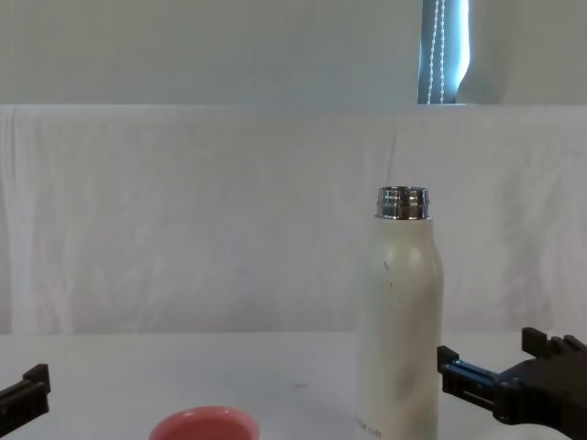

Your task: Grasp the thermos with one hand and pour water into the cup lid.

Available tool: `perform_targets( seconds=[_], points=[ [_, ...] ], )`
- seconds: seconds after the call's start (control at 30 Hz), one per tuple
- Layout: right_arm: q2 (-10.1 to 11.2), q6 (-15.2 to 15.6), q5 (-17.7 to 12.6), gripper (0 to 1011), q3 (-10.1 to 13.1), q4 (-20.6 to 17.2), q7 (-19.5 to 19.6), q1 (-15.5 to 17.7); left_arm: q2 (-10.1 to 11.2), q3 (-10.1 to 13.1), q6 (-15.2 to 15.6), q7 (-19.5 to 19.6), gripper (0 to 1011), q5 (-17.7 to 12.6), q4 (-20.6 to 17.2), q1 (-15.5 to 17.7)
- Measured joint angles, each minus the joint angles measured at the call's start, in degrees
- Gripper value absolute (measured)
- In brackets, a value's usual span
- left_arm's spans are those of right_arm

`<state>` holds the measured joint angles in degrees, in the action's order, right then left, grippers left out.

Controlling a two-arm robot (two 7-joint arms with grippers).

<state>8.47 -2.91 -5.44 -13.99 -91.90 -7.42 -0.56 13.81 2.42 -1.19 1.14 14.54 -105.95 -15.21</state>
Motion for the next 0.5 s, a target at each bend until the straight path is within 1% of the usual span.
perform_targets(
  seconds=[0.1, 0.5],
  points=[
    [-0.2, -0.2, 0.6, 1001, 0.5, -1.1, 0.3, 1.2, 0.0, 0.0, 0.0, 0.0, 1001, 0.0, 0.0, 0.0],
    [-0.4, -0.8, 1.1, 1001, 2.4, -4.4, 0.1, 5.4, 0.0, 0.0, 0.0, 0.0, 1001, 0.0, 0.0, 0.0]
  ],
)
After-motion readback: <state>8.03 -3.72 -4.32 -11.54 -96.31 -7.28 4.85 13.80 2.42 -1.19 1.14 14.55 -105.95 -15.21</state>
